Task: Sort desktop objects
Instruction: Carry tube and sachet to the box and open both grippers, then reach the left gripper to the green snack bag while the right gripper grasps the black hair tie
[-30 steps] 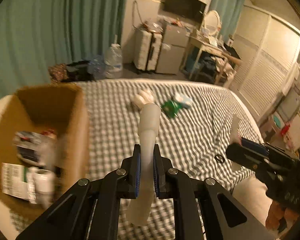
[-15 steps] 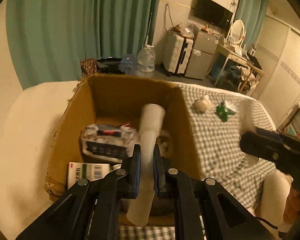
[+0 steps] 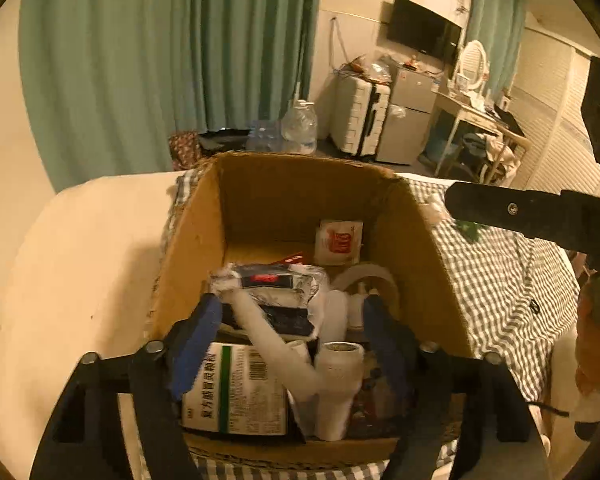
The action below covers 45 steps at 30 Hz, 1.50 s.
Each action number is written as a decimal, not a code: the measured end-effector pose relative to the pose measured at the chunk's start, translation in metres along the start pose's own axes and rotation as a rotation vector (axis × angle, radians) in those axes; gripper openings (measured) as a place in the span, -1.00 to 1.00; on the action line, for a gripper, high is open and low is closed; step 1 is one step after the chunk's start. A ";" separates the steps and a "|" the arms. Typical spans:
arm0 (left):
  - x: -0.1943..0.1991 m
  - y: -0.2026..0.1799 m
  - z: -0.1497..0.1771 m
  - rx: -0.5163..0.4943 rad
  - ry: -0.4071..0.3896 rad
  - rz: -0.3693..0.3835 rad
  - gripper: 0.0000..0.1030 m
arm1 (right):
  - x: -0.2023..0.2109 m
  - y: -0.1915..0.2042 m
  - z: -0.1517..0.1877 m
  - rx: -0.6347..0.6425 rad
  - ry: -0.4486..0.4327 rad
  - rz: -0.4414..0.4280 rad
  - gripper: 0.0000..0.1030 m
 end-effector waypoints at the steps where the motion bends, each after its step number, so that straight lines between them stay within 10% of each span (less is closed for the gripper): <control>1: 0.002 -0.006 -0.001 -0.010 -0.001 -0.004 0.68 | 0.009 -0.008 0.000 0.003 -0.025 0.025 0.32; 10: 0.042 -0.094 -0.006 -0.063 -0.080 0.028 1.00 | 0.126 -0.055 -0.005 0.227 -0.203 0.310 0.33; 17: 0.060 -0.170 -0.008 -0.173 -0.111 -0.030 1.00 | 0.198 -0.104 0.002 0.189 -0.257 0.325 0.45; 25: 0.064 -0.230 -0.016 -0.018 -0.153 0.056 1.00 | 0.224 -0.180 0.016 0.167 -0.254 0.345 0.45; 33: 0.008 -0.277 -0.007 -0.009 -0.085 0.029 1.00 | 0.174 -0.284 0.059 0.000 -0.056 0.190 0.45; 45: -0.099 -0.291 0.007 0.245 0.053 -0.118 1.00 | 0.083 -0.393 0.136 -0.187 0.281 0.225 0.45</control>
Point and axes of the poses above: each gripper's, at about its wrist camera, not at the fingertips, and x roughly against the way its jaws point, y to its left, z to its underside, the point moved 8 cm from there along -x, roughly the way its jaws point, and after that the axes turned 5 degrees about -y, right-handed, at the moved point
